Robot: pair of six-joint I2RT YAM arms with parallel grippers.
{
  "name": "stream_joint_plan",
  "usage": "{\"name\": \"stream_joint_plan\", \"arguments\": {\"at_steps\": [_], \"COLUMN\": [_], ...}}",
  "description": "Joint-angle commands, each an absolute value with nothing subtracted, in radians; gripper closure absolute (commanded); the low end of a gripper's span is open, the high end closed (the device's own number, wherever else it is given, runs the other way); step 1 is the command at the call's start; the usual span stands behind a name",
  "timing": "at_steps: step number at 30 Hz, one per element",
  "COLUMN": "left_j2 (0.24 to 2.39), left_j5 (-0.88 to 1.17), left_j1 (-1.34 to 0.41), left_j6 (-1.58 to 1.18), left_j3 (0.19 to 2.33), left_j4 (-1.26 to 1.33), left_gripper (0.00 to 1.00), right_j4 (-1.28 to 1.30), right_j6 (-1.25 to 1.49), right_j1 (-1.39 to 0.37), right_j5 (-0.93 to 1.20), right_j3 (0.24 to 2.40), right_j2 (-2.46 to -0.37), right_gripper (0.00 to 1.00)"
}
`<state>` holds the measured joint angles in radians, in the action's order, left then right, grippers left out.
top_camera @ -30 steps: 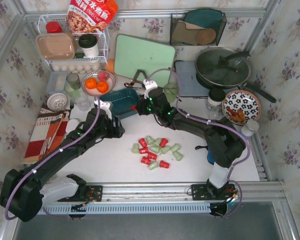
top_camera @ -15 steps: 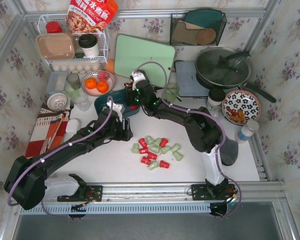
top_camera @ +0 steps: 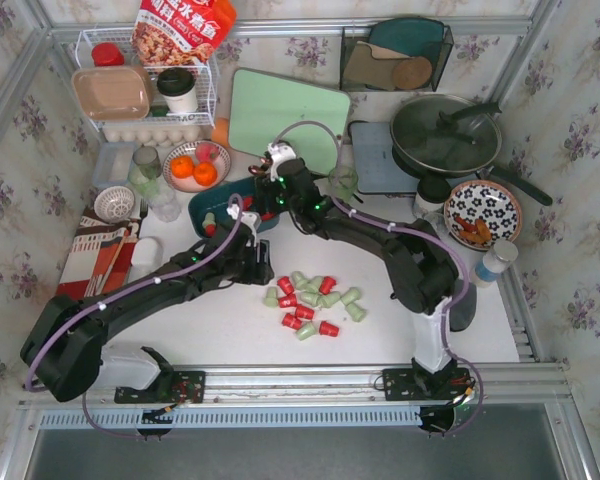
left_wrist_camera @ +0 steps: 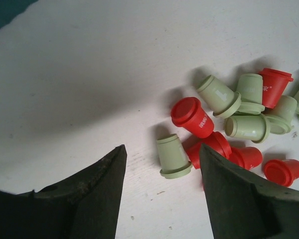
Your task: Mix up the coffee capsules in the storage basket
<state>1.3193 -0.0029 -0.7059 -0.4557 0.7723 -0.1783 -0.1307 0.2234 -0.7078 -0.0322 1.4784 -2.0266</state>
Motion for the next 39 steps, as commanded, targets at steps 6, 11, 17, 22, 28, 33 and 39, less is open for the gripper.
{"name": "stream_joint_plan", "arguments": {"at_steps": [6,11,17,22,28,33,39], "left_j2": [1.397,1.401,1.406,1.460,1.511,1.560,1.598], "left_j5": [-0.011,-0.025,-0.100,-0.147,-0.175,-0.172,-0.179], "left_j1": [-0.738,-0.760,-0.815,-0.851,-0.862,-0.868,-0.885], "left_j6": [-0.525,-0.542,-0.549,-0.558,-0.567,-0.578,-0.597], "left_j3": [0.833,0.843,0.846,0.870,0.894,0.923,0.942], "left_j4": [-0.214,-0.229,-0.248,-0.286,-0.328,-0.350,-0.384], "left_gripper": [0.37,0.39,0.44,0.44,0.53,0.54,0.58], "right_j4": [-0.198,-0.183,-0.143,-0.169,-0.206,-0.237,-0.236], "right_j6": [0.230,0.250,0.235,0.198,0.168,0.148,0.152], "right_j1": [-0.709,-0.709,-0.710,-0.711,-0.710,-0.711,-0.710], "right_j5": [-0.150,-0.179,-0.199,-0.244,-0.281,-0.306,-0.289], "right_j3": [1.187,1.045,0.918,0.811,0.725,0.698,0.680], "right_j2": [-1.758,-1.627,-1.518,-1.442,-1.404,-1.402,-1.386], "right_gripper": [0.26,0.26,0.26,0.26,0.26,0.26,0.26]}}
